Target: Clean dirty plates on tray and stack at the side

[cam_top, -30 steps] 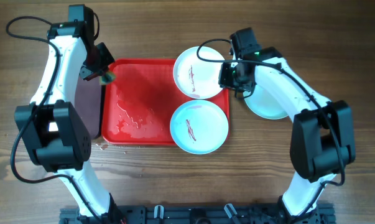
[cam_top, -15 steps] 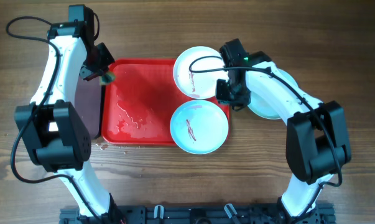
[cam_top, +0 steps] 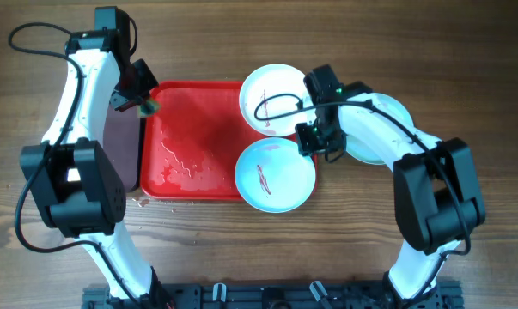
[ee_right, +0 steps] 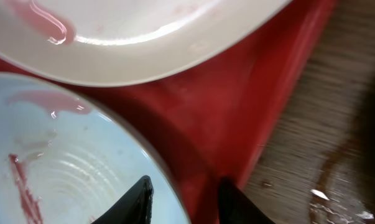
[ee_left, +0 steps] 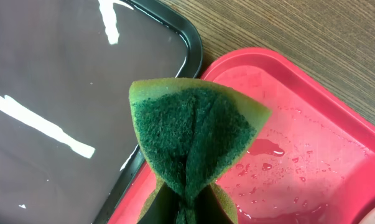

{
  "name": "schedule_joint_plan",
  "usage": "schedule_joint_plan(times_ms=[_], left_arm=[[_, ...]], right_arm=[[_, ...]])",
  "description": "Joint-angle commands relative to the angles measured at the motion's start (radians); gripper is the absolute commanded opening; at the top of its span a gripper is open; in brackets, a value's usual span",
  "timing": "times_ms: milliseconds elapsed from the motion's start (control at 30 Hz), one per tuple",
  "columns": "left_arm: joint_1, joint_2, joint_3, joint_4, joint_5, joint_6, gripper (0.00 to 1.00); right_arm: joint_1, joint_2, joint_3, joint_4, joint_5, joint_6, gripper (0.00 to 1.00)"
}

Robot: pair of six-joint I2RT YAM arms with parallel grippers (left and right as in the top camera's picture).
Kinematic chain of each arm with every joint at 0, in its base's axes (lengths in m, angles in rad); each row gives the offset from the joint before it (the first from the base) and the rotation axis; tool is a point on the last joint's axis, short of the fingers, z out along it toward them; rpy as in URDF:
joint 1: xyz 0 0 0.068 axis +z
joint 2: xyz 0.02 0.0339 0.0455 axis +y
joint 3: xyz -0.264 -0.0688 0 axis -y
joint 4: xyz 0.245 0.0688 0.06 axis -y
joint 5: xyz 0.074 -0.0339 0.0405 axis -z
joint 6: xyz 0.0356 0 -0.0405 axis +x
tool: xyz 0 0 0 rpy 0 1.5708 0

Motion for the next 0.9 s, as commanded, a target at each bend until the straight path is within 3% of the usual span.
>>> schedule_joint_plan(times_ms=[0, 100, 200, 433, 600, 700, 867], left_arm=[[-0.002, -0.013, -0.006, 0.002, 0.005, -0.010, 0.04], [-0.002, -0.013, -0.006, 0.003, 0.005, -0.010, 0.04], [-0.002, -0.013, -0.006, 0.003, 0.005, -0.010, 0.04], [-0.002, -0.013, -0.006, 0.004, 0.005, -0.010, 0.04], [-0.002, -0.013, -0.006, 0.003, 0.005, -0.010, 0.04], [-0.002, -0.013, -0.006, 0.003, 0.005, -0.010, 0.04], [-0.002, -0.013, -0.006, 0.002, 0.005, -0.010, 0.04]], right_arm=[[0.002, -0.016, -0.033, 0.003, -0.009, -0.077, 0.34], [0.002, -0.016, -0.033, 0.000, -0.021, -0.077, 0.26], [0.002, -0.016, -0.033, -0.013, -0.056, -0.072, 0.04], [0.090, -0.016, -0.001, -0.023, -0.109, 0.089, 0.04], [0.212, -0.016, 0.034, 0.071, -0.106, 0.340, 0.04], [0.275, -0.016, 0.034, 0.169, -0.007, 0.538, 0.04], [0.337, -0.001, 0.034, 0.308, 0.177, 0.644, 0.04]])
